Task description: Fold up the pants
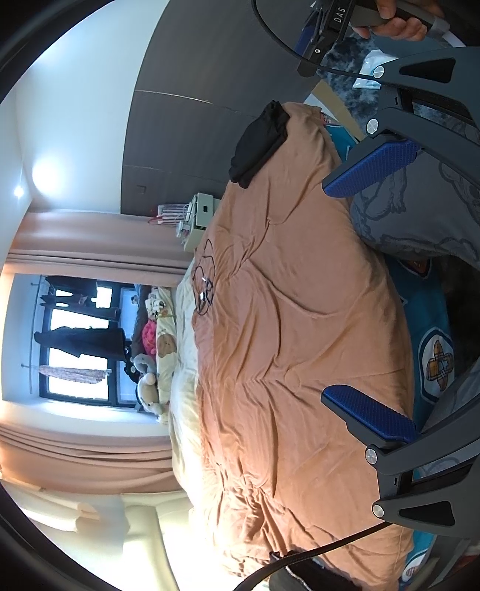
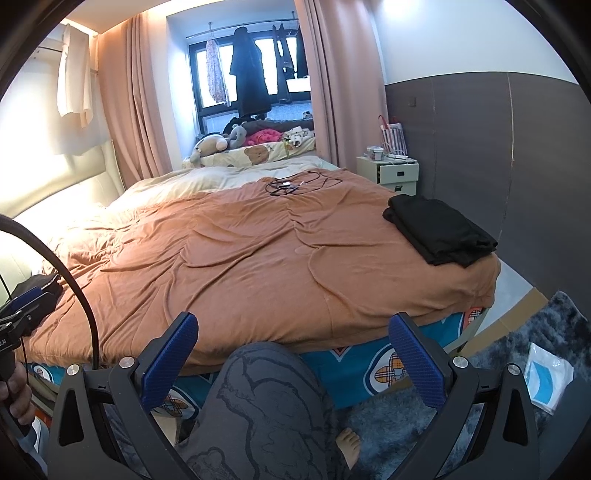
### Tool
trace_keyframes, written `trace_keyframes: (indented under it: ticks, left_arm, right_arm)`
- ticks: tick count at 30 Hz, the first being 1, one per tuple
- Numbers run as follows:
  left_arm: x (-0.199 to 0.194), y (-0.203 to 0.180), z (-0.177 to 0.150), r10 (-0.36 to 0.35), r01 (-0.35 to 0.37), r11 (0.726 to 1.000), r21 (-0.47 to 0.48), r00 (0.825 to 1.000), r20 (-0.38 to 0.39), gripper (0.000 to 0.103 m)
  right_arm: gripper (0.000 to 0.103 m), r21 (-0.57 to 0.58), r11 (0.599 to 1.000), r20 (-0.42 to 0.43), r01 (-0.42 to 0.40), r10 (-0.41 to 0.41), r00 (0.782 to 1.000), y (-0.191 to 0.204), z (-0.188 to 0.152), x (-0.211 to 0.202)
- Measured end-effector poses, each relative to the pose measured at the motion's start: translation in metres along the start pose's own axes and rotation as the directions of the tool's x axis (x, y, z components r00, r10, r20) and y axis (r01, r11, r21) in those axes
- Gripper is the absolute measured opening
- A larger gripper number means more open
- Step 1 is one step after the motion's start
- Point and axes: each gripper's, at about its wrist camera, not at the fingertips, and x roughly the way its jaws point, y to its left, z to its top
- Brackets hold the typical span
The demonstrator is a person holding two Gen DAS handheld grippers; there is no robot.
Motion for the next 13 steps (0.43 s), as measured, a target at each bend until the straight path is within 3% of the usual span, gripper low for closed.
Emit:
trace_keyframes:
  ticks: [13]
  left_arm:
    - [-0.0078,0.0022,0.0029,-0.005,0.005,1.0,-0.011,1.0,0.011,0.102]
  right_arm:
    - [0.103,-0.004,1.0,-0.013,-0.007,0.007,1.0,0.0008,0.0054,0.0005]
